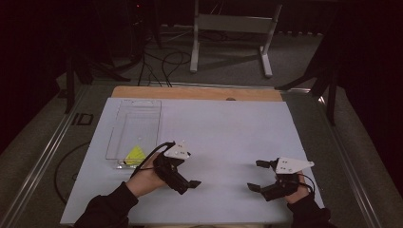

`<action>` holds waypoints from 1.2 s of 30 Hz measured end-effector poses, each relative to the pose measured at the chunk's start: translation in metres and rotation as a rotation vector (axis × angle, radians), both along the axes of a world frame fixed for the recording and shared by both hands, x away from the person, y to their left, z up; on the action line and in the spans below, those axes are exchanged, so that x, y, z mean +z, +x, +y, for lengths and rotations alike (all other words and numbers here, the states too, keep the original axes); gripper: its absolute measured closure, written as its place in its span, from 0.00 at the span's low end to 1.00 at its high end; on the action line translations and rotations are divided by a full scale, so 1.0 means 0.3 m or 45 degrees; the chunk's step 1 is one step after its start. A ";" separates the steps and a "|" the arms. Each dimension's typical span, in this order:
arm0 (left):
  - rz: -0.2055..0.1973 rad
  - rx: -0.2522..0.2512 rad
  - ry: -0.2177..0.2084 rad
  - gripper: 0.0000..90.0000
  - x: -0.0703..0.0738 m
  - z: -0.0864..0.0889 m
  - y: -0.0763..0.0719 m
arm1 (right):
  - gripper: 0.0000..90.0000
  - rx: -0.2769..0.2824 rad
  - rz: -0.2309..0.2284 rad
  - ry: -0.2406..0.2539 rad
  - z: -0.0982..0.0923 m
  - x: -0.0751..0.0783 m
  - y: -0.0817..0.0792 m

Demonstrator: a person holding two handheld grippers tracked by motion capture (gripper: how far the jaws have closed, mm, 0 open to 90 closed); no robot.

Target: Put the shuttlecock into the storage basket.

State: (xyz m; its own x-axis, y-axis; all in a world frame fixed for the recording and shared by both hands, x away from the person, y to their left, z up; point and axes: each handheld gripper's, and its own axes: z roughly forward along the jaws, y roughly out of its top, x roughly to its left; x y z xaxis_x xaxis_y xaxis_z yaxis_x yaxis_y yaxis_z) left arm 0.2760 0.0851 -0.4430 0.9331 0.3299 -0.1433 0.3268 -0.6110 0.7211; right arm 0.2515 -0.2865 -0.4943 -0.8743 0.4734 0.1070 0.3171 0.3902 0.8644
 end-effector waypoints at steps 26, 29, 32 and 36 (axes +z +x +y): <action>0.050 0.111 0.022 0.00 -0.195 0.186 -0.091 | 0.12 -0.012 -0.011 0.004 -0.019 -0.018 0.004; 0.040 0.150 0.007 0.00 -0.203 0.223 -0.102 | 0.12 -0.016 -0.008 0.006 -0.020 -0.016 0.000; 0.040 0.164 -0.003 0.00 -0.206 0.247 -0.108 | 0.12 -0.016 -0.010 0.001 -0.019 -0.018 0.000; 0.045 0.206 -0.007 0.00 -0.217 0.294 -0.116 | 0.12 -0.019 -0.004 -0.003 -0.014 -0.023 -0.004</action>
